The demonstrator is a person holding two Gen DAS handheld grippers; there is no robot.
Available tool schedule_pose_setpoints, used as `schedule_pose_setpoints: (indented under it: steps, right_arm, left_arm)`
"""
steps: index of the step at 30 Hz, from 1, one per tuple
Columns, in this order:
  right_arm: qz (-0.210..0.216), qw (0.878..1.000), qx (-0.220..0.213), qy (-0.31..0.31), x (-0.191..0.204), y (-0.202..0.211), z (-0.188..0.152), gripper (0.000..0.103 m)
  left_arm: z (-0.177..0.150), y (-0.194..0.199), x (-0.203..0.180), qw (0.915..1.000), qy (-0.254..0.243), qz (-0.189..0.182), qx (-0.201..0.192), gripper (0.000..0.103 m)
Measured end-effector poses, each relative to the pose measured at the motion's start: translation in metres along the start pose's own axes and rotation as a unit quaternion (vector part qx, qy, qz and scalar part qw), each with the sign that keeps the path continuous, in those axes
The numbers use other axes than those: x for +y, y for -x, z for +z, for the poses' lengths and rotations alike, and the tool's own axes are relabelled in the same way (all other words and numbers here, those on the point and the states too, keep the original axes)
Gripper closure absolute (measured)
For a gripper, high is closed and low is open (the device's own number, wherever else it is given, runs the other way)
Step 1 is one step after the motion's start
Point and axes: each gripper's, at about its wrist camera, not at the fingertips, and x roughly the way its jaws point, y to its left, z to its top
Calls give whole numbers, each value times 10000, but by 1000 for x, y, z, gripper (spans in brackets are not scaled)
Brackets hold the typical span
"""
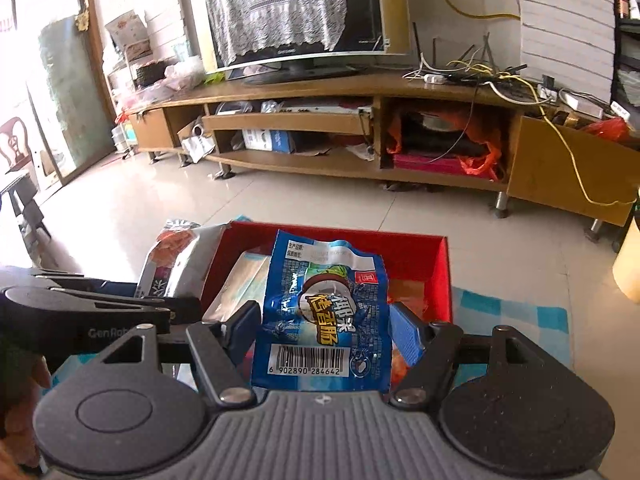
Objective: Organize snacks
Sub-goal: 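Carry the noodle pack with left tool while right tool carries the sausage pack over the box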
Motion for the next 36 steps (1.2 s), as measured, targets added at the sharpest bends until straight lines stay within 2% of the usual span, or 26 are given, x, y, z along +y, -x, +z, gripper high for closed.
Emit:
schedule_pose_setpoints:
  steps: [17,36]
  right_arm:
    - [-198,9996,7,-212,-22,-29,19,33]
    - [-293,9987,333,-242,-37,-70,24,33]
  left_arm:
    - [25,-24,-11,9999,-41,82,-79,48]
    - [38,-62,-13,9994,-38,332,134,48]
